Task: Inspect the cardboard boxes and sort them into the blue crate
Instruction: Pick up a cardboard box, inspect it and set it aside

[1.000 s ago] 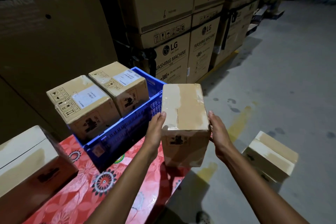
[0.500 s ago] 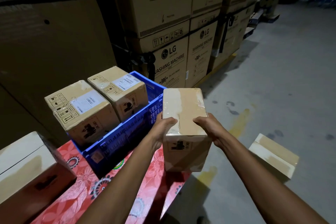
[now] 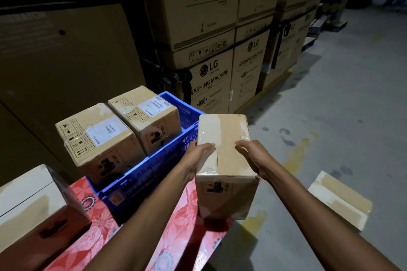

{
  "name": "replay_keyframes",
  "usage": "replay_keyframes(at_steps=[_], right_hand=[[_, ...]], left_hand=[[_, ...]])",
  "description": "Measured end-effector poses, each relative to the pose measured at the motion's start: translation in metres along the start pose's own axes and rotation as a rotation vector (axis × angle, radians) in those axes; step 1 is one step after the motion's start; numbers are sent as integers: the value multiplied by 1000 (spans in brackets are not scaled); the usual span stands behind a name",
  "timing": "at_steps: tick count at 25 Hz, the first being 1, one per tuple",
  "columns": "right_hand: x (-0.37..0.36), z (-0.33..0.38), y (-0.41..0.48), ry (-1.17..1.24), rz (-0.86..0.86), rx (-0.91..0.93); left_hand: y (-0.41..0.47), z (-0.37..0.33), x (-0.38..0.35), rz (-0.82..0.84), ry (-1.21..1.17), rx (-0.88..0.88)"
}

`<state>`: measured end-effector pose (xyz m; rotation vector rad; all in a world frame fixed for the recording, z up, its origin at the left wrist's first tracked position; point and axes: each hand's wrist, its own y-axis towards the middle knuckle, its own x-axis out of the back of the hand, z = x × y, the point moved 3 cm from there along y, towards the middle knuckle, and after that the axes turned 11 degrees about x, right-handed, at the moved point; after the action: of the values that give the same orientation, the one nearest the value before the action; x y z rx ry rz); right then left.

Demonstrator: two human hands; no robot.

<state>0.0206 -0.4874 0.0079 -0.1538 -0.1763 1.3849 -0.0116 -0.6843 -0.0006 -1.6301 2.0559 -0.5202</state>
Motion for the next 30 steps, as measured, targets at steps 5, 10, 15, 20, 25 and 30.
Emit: replay_keyframes(at_steps=[5,10,15,20,25,30], right_hand=[[-11,31,36,24,-80,-97],[-5,22,54,-143,-143,-126],[-7,23,52,-216,-153,-100],[-5,23,28,-320,-226,-26],[-4,23,-12,-363,-270,104],[-3,8,-83,-197,-336,223]], left_hand=[[31,-39,-7,-42,-34,84],[94,-28,3,-113,55,100],[64,-33,-3,-172,96,64],[15,-39,-11,-298,316,-117],[-22,-20,-7,-333,320,-164],[-84,10,-13,-334,222,-310]])
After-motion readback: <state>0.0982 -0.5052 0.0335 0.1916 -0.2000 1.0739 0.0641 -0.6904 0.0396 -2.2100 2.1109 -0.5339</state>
